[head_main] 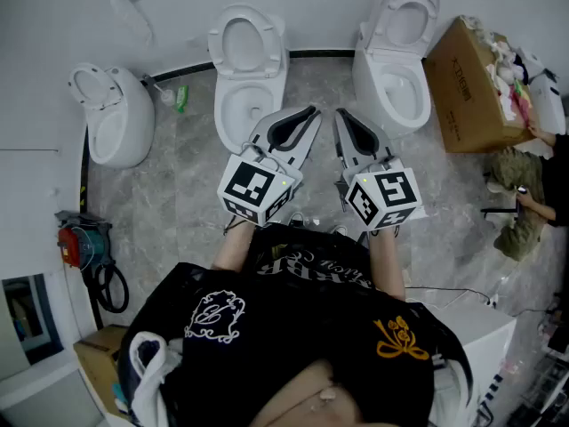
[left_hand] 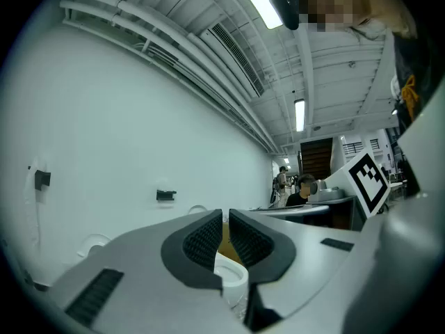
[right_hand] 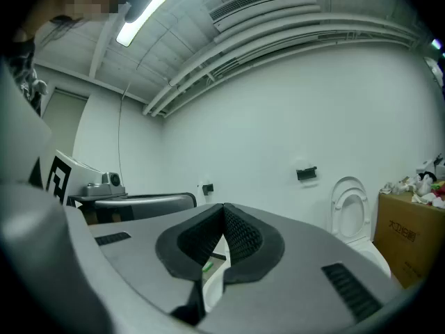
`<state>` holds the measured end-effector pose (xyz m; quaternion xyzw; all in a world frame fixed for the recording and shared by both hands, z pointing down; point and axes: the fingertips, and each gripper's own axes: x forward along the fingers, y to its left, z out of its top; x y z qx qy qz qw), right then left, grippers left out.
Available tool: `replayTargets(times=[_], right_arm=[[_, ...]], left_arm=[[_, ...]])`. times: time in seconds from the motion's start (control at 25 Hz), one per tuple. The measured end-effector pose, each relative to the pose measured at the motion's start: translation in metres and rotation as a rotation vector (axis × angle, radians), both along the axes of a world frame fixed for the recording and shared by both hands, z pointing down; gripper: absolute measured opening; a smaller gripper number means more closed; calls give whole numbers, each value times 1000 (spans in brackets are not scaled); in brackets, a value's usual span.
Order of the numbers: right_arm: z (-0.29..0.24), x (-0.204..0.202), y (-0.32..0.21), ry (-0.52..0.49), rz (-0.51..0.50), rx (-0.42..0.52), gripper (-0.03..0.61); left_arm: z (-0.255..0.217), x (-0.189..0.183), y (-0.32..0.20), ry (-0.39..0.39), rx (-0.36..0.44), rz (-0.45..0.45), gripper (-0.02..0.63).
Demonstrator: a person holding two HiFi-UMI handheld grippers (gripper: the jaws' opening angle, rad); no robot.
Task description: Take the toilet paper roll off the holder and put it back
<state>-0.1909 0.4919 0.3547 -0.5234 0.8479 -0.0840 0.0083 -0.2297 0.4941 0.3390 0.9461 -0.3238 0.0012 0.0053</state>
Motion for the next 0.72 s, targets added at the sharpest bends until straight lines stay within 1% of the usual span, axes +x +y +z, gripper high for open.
replayTargets(times=[0.2,0.36,0.56,0.72], right_arm=[[2,-4,-4,-5,3,2,11],[5,-8,-9,-47,14,1,12],[11,-16,-19,-44,56,-2,12],[13,-17,-24,-65,94,-11,12]], left_arm=[[2,-5,-3,-6,-4,-3,44],[6,-12,-7,-15,-4,-3,44],[11,-26,-14,-28,-11,3,43],[15,-35,-20,-34,-26,12,43]])
